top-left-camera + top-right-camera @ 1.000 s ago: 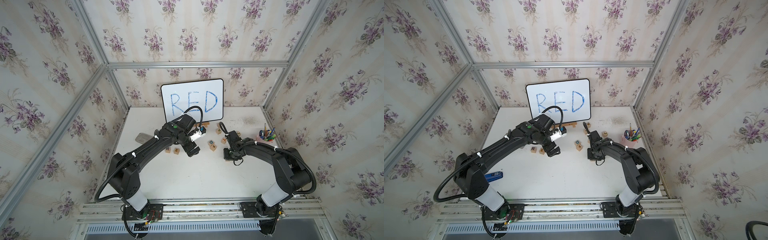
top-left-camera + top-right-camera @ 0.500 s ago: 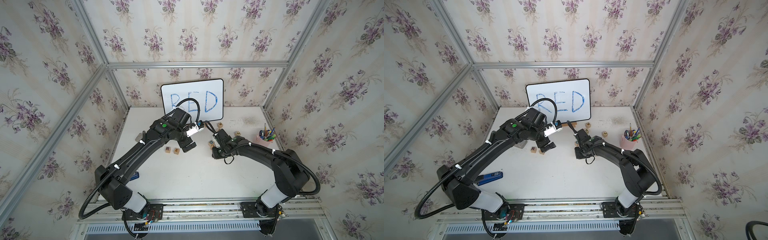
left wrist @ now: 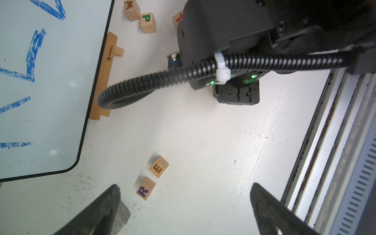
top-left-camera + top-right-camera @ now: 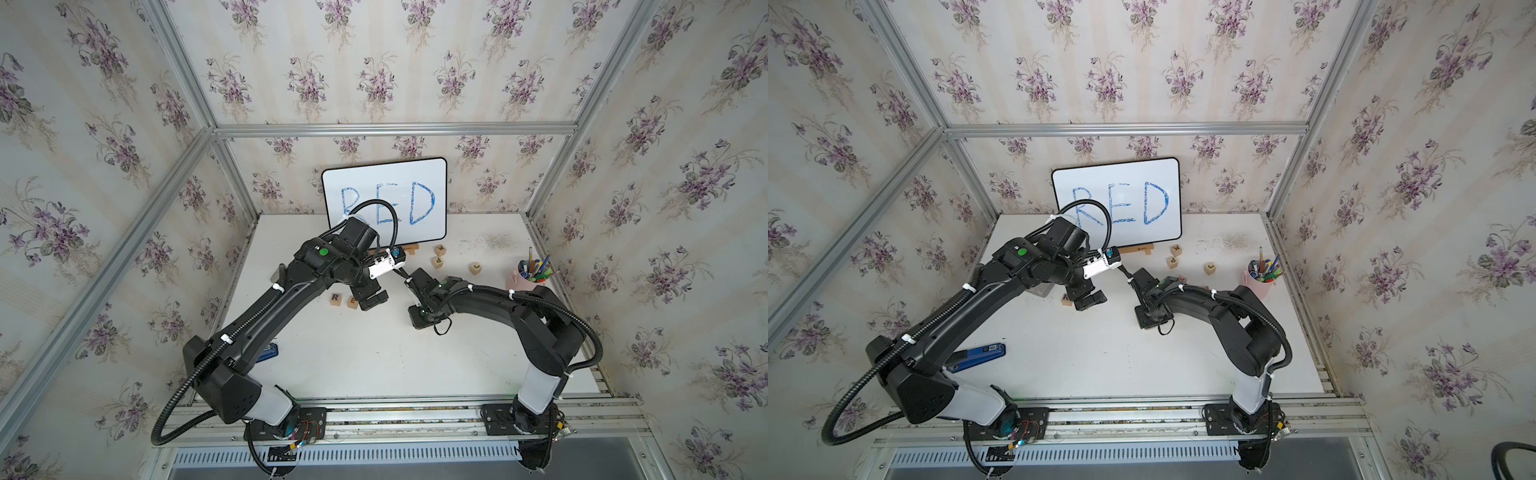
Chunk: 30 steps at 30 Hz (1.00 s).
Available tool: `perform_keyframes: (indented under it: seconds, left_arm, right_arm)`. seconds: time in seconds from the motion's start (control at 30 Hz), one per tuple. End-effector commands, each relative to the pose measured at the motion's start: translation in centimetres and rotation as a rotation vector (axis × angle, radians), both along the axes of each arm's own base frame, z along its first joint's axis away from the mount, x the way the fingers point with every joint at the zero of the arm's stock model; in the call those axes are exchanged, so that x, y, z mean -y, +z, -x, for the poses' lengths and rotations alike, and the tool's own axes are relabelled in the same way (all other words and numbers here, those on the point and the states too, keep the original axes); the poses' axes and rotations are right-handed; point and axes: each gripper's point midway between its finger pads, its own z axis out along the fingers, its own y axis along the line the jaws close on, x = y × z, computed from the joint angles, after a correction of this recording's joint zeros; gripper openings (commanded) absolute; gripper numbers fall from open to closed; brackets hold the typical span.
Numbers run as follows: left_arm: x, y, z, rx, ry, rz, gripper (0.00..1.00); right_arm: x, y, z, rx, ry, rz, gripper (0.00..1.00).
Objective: Assemble the uppercase word "red" with letter blocks
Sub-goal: Place the letter block at the center of the board, then pick up the letter block from the center of the board.
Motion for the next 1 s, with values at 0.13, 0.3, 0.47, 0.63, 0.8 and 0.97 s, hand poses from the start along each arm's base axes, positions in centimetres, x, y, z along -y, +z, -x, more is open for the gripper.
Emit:
perform_keyframes:
  seconds: [0.13,0.3,0.47,0.63,0.8,0.97]
  left_arm:
    - [0.3,-0.7,0.4,-0.040,-0.026,-0.004,0.99]
    - [0.9,-0.5,0.6,-0.055,-0.040,0.023,0.99]
    - [1.2,0.5,0.6,-0.030,-0.063,0.038,0.99]
    - [1.2,0.9,0.9,-0.014,-0.097,0.036,0.99]
    - [1.3,-0.3,1.5,-0.021,-0.176,-0.011,0.99]
    - [3.1,-3.3,2.1,-0.026,-0.332,-0.116,0.99]
  right_arm:
    - [-0.2,-0.5,-0.2,0.021,0.009,0.033,0.42]
    - [-0.2,0.5,-0.8,0.065,0.004,0.028,0.52]
    - [-0.2,2.9,-1.1,0.118,0.008,-0.005,0.58]
    - [-0.2,5.1,-0.4,0.104,0.010,-0.061,0.58]
    - [2.7,6.4,-0.8,0.120,-0.087,-0.069,0.54]
    - [8.2,8.8,-2.4,0.185,-0.280,-0.120,0.49]
